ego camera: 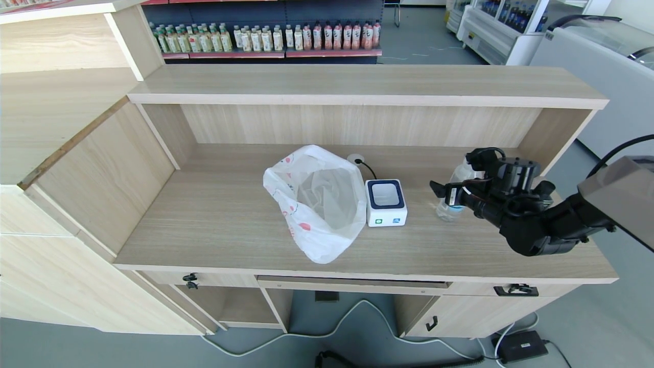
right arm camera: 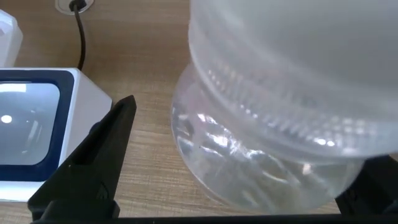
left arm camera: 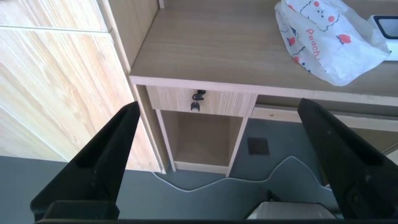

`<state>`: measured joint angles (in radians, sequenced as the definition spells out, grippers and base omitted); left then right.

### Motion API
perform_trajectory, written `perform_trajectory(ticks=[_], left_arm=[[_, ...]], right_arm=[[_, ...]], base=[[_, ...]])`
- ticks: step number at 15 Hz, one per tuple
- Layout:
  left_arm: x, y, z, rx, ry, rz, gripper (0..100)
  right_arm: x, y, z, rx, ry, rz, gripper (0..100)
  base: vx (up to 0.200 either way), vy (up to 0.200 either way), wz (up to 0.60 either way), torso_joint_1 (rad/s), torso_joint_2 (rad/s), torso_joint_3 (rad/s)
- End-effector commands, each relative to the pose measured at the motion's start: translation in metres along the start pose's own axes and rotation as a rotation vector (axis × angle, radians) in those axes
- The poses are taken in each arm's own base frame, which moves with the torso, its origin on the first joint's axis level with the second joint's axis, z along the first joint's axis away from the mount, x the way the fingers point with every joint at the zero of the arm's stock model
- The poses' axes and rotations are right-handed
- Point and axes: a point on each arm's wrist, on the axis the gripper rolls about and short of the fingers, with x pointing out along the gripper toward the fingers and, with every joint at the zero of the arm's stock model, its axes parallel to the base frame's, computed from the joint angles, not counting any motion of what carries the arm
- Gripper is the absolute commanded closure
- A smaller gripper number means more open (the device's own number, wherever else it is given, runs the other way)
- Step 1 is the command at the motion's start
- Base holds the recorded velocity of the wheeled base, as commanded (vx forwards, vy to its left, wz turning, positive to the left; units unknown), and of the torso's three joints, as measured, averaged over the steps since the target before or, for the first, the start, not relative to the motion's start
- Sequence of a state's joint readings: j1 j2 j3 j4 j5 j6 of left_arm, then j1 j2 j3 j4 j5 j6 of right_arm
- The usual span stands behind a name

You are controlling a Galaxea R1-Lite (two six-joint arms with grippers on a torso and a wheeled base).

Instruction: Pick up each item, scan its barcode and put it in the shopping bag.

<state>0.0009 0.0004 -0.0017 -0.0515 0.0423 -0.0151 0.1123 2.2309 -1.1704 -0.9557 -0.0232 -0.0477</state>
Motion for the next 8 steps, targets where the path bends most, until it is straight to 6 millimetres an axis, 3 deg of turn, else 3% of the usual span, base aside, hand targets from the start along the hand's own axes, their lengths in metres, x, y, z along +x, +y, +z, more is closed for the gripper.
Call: perform_trajectory(ticks=[1,4,5,8], left_arm=[[0.0,0.0,0.0,0.0,-0.001,0.001,0],[0.0,0.0,-0.0001,0.0,0.001,0.001,0],[0.0,0.0,0.0,0.0,-0.001,0.001,0],[0.0,0.0,0.0,0.0,-0.001,0.001,0]], right_arm=[[0.0023,0.0007,-0.0023,0.001,0.003,0.001,0],[0.0038,-0.0008,-0.0032,0.005,-0.003,0.018,0],[0.0037,-0.0014,-0.0021,0.007,-0.006,0.023,100],[0.0038,-0.002,0.0009,0.004,-0.017,0.028,100]], base=[[0.0,0.0,0.0,0.0,0.0,0.0],[0.0,0.0,0.0,0.0,0.0,0.0],[0.0,0.0,0.0,0.0,0.0,0.0],[0.0,0.0,0.0,0.0,0.0,0.0]])
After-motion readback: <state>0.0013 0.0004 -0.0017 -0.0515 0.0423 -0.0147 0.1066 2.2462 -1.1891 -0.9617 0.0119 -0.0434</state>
